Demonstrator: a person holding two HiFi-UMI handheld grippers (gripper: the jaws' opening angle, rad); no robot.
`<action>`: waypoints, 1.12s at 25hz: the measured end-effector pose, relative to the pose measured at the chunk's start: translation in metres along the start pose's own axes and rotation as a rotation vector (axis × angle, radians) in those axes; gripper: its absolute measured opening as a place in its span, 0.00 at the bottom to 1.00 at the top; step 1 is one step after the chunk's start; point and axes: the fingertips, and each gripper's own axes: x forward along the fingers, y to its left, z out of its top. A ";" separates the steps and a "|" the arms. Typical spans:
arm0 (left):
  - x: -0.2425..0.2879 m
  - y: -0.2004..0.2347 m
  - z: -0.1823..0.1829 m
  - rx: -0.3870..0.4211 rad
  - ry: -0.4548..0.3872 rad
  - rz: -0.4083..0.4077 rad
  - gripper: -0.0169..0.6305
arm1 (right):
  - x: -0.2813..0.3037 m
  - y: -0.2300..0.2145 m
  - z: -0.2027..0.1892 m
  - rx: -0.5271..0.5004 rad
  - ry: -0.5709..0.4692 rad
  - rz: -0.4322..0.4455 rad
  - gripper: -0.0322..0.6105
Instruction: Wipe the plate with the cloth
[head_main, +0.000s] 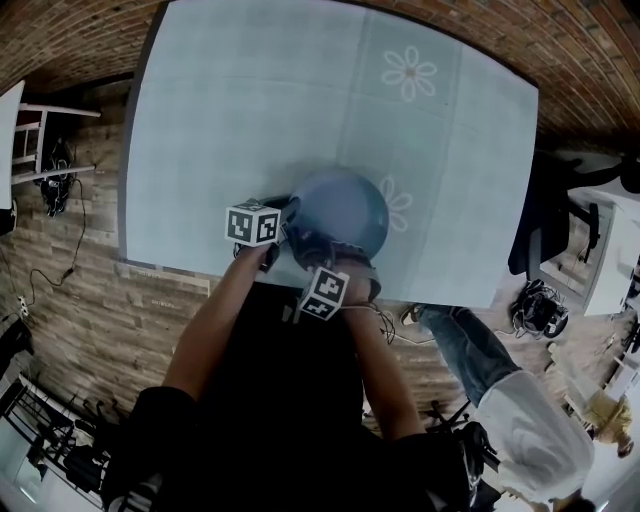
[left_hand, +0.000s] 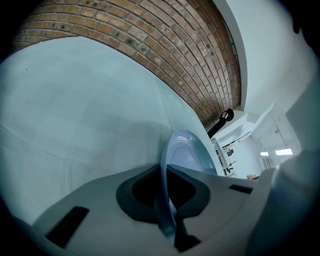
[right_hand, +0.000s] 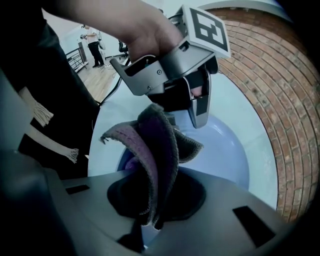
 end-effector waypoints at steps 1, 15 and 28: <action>0.000 0.000 0.000 -0.002 0.002 -0.002 0.09 | 0.001 -0.001 0.002 0.010 -0.006 -0.001 0.14; 0.001 -0.002 -0.002 -0.011 0.015 -0.018 0.09 | 0.012 -0.034 0.011 0.142 -0.011 -0.031 0.14; 0.000 -0.003 -0.001 -0.013 0.017 -0.019 0.09 | 0.014 -0.082 0.007 0.148 -0.014 -0.049 0.14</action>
